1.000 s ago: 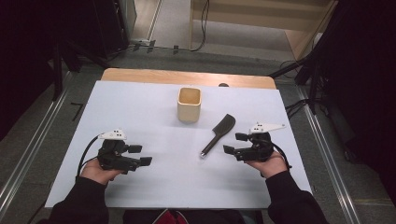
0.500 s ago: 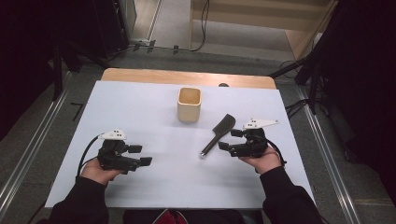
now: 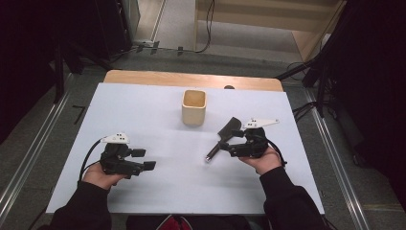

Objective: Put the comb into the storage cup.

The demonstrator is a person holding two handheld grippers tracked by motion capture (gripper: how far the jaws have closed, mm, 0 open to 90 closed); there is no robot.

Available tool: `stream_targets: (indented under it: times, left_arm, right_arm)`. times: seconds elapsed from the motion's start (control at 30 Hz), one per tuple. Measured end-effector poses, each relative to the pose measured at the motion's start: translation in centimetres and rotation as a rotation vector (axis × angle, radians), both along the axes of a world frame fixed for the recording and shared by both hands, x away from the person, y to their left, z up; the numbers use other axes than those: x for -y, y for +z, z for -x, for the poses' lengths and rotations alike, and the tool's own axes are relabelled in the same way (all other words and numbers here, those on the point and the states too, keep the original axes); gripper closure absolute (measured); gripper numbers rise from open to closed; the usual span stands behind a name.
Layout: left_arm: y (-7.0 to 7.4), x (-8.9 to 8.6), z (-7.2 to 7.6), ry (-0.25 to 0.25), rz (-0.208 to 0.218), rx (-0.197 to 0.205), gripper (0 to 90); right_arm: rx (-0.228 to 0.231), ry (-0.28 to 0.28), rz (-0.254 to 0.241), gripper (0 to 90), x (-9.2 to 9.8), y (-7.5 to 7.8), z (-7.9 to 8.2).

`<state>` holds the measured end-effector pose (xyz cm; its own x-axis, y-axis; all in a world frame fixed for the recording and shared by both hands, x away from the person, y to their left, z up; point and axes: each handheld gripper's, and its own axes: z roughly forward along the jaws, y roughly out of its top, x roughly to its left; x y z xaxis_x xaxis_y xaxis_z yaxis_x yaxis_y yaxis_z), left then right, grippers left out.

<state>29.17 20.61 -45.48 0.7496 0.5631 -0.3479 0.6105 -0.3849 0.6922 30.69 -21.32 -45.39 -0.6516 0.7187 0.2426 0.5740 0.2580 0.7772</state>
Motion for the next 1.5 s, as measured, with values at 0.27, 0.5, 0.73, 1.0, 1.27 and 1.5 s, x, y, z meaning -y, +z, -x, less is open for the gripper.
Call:
stream_targets:
  times: [0.27, 0.5, 0.73, 1.0, 1.27, 1.5]
  left_arm:
    - [0.0, 0.0, 0.0, 0.000, 0.000, 0.000, 26.5]
    - [0.0, 0.0, 0.0, -0.001, 0.001, -0.001, 26.6]
    - [0.0, 0.0, 0.0, -0.001, 0.001, -0.001, 26.5]
    - [0.0, 0.0, 0.0, -0.003, -0.004, -0.002, 26.5]
    - [0.0, 0.0, 0.0, -0.002, -0.004, -0.002, 26.6]
    - [0.0, 0.0, 0.0, -0.001, -0.004, -0.002, 26.6]
  right_arm:
    - [0.009, 0.007, 0.002, 18.7, -0.8, -0.1, -0.5]
    - [0.011, 0.016, 0.005, 19.0, -1.6, -0.2, -0.9]
    - [0.010, 0.018, 0.002, 19.2, -2.3, -0.3, -1.6]
    - [0.007, 0.024, -0.001, 20.2, -3.0, -0.6, -2.2]
    - [0.005, 0.020, 0.004, 21.2, -3.5, -0.6, -2.7]
    - [0.000, 0.014, 0.017, 26.7, -3.6, -0.9, -2.9]
